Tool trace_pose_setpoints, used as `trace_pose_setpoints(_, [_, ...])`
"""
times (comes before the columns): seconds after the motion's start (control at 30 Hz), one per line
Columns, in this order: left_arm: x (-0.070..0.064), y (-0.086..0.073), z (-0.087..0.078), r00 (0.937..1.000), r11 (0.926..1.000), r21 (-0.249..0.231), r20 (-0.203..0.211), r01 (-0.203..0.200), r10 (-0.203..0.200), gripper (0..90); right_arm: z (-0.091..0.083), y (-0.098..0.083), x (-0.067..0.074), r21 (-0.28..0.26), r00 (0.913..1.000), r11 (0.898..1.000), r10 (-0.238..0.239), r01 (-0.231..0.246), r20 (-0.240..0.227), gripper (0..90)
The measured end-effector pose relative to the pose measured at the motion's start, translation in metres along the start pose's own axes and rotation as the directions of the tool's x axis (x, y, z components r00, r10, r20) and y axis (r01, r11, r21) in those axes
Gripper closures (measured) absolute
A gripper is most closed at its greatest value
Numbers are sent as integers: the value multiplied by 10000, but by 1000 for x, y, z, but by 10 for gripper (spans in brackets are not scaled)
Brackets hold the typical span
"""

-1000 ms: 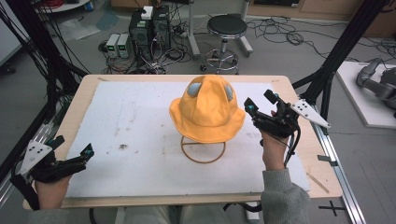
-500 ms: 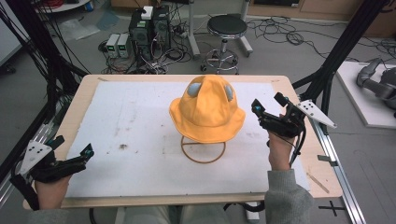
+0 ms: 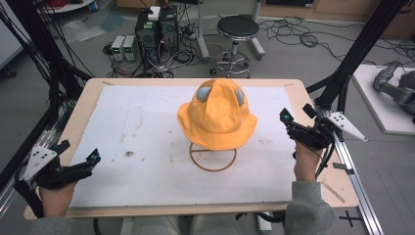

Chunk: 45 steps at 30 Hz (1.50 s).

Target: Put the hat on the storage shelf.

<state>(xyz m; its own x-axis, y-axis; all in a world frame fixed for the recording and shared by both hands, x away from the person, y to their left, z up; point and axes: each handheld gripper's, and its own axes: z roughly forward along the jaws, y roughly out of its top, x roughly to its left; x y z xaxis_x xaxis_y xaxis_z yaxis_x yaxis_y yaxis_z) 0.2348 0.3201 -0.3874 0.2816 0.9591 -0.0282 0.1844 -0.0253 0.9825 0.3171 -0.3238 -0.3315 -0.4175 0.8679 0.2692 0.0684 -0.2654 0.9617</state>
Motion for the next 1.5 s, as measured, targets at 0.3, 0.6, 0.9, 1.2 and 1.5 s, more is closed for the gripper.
trace_pose_setpoints(0.3, [-3, 3, 9, 9999, 10000, -76, 158, -43, 45, 17, -13, -10, -21, 608, 9997, 9981, 37, -52, 257, 7])
trace_pose_setpoints(0.6, [-6, 6, 17, 9996, 9998, -164, 261, -80, 84, 17, -22, -19, -35, 1363, 9962, 9895, -574, 480, 661, 8])
trace_pose_setpoints(0.9, [-6, 7, 17, 9996, 9997, -201, 244, -99, 104, 17, -26, -21, -37, 1301, 9910, 9866, -1094, 988, 776, 8])
trace_pose_setpoints(1.2, [-5, 6, 16, 9997, 9998, -201, 233, -83, 88, 17, -26, -21, -35, 1366, 9915, 9859, -1070, 963, 739, 8])
trace_pose_setpoints(1.5, [-6, 6, 18, 9996, 9998, -194, 272, -64, 69, 17, -26, -21, -35, 1389, 9923, 9859, -1033, 931, 680, 8])
